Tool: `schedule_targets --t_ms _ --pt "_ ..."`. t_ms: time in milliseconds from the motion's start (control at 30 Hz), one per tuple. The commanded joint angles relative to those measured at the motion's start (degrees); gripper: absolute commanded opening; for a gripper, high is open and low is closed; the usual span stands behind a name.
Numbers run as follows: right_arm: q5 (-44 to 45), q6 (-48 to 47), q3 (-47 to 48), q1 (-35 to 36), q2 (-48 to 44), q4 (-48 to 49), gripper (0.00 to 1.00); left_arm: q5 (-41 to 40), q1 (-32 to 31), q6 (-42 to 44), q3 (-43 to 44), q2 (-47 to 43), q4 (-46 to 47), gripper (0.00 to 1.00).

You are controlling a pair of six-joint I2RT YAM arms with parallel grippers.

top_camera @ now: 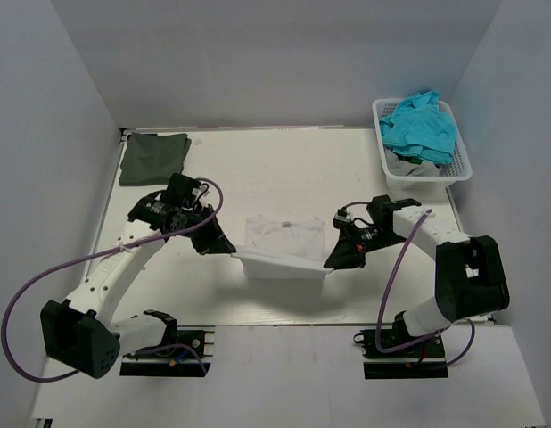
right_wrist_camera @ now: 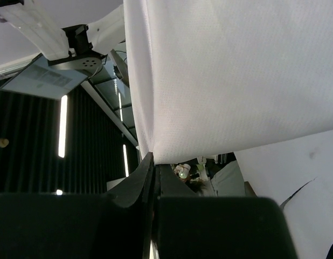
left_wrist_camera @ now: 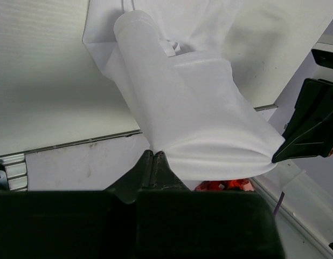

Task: Fold and stack the t-shirts
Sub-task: Fold the long partially folded tshirt into a neat square

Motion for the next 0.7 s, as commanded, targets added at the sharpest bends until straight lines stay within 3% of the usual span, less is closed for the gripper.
schedule_targets --t_ms 0,67,167,233,667 --pt "-4.0 -3.0 2.5 -0.2 2.0 -2.7 0.00 -4.5 0.7 0.2 2.0 1.1 2.1 0.00" --pt "-4.2 -3.1 4.2 -0.6 4.0 -4.2 0.00 -4.5 0.7 0.8 3.0 2.6 2.8 0.00" --pt "-5.6 -10.6 10.3 -0.8 9.6 -8.5 0.00 -6.2 1.3 1.4 4.9 5.8 5.6 0.00" --pt "-7.6 -18.0 12.4 -1.3 12.8 -16.3 0.00 -6.7 1.3 2.0 7.8 8.1 5.6 0.00" --pt "-7.1 -18.0 28.5 -3.8 31.9 -16.1 0.00 -10.7 2.3 5.3 25.7 31.7 7.5 0.00"
